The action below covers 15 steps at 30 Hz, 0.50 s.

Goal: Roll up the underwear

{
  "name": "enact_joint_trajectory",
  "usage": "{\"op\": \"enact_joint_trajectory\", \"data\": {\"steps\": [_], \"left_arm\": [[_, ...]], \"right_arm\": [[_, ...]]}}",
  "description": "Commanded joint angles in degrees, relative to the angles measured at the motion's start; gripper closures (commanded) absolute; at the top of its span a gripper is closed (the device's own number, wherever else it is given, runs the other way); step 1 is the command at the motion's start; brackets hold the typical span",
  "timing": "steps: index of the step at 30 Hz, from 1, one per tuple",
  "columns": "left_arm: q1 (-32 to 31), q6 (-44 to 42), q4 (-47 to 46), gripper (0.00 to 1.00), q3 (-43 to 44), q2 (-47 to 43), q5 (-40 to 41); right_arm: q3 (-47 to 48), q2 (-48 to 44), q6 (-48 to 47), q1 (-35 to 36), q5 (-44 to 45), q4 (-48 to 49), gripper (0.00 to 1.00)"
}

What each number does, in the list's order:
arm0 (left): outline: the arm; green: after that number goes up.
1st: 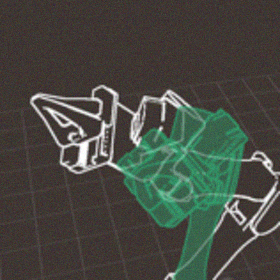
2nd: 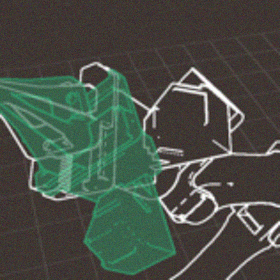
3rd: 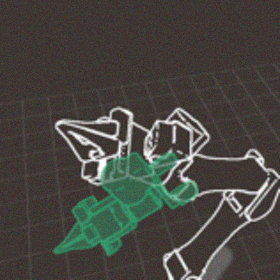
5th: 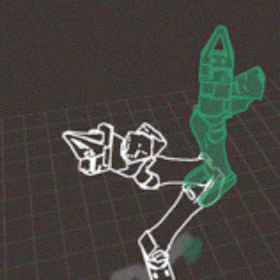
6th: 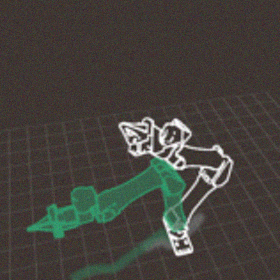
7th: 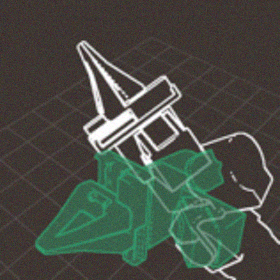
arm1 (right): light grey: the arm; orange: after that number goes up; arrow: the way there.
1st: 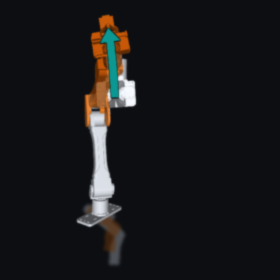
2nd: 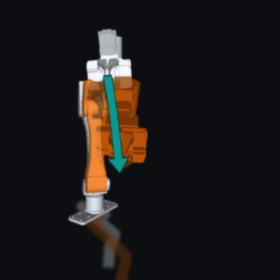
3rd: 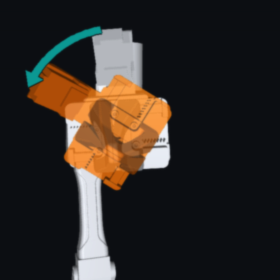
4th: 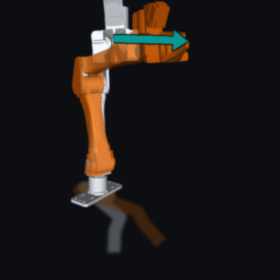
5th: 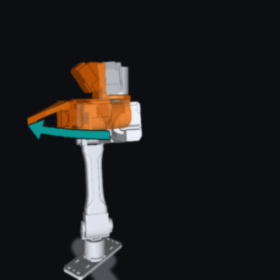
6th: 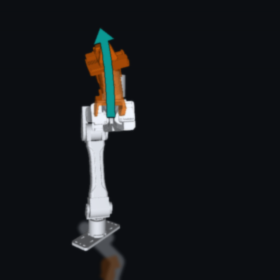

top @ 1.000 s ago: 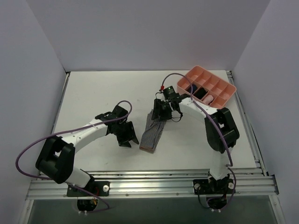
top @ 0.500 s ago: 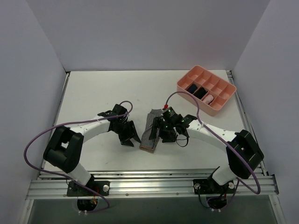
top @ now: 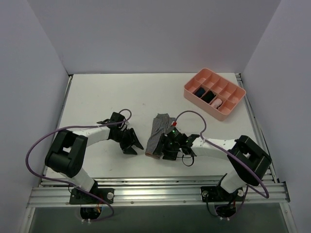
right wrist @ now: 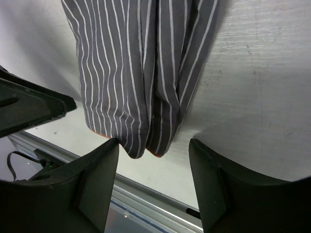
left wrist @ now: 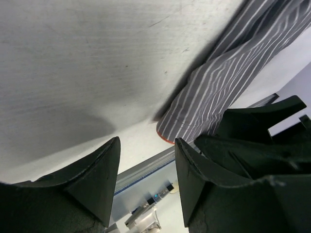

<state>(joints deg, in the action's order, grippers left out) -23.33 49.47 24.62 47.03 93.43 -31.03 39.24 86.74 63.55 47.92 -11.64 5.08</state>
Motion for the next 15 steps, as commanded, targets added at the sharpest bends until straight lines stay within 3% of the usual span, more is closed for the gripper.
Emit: {"op": "enact_joint_trajectory", "data": {"steps": [1, 5, 9, 15], "left_arm": [[0.7, 2.5, -7.3, 0.43, -1.9, -0.4, -4.6], [0.7, 4.8, -14.5, 0.43, -6.1, 0.3, -8.3], [0.7, 9.4, -29.6, 0.39, -12.5, 0.0, -10.8], [0.5, 13.0, -40.5, 0.38, -15.6, 4.6, -14.1]], "right_arm": [[-2.1, 0.7, 3.6, 0.2, 2.6, 4.0, 0.45], [-4.6, -0.7, 3.5, -0.2, 2.2, 6.1, 0.57], [-6.5, -0.8, 0.6, -2.0, -0.2, 10.1, 0.8], [-7.6, -1.8, -1.2, -3.4, -2.5, 10.7, 0.9]]}}
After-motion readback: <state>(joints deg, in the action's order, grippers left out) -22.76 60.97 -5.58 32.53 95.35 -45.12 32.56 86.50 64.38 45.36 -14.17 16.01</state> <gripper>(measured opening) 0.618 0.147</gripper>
